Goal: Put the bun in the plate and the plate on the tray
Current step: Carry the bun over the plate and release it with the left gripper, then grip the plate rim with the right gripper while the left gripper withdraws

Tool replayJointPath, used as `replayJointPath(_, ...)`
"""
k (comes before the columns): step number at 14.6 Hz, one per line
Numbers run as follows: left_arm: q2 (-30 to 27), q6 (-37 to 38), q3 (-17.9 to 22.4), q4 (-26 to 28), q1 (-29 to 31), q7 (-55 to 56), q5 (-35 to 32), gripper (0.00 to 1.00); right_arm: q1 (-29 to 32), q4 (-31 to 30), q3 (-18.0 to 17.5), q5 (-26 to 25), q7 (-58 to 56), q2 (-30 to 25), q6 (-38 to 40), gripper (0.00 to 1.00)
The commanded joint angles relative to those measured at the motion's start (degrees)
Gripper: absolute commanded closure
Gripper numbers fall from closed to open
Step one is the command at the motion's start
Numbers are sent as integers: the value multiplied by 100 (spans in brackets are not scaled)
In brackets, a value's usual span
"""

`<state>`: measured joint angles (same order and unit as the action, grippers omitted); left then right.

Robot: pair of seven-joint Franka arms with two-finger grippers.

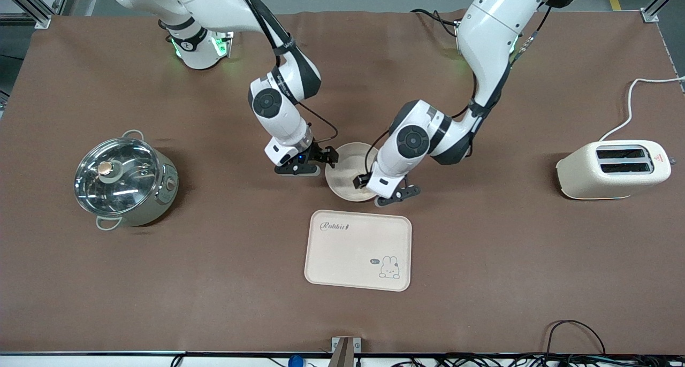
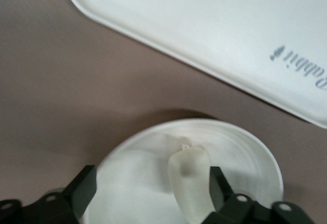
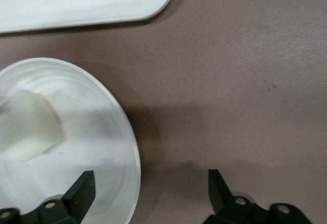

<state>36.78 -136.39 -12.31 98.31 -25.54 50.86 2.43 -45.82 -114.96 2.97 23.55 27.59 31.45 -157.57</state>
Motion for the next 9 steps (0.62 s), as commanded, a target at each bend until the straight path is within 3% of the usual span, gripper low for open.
replayJointPath(1, -583, 953, 10, -153, 470, -679, -532, 0, -24, 500, 54, 140, 45, 404, -19, 71)
replayJointPath(2, -775, 1331, 1, -198, 654, -1388, -699, 0, -32, 614, 54, 219, 97, 501, -28, 97)
replayJointPath(7, -1997, 2203, -17, -216, 1709, -3306, -735, 0, 20, 765, 45, 299, 89, 616, -28, 100)
replayJointPath(9, -2533, 2458, -34, -242, 2174, -3897, -727, 0, 29, 625, 45, 299, 80, 372, -19, 100)
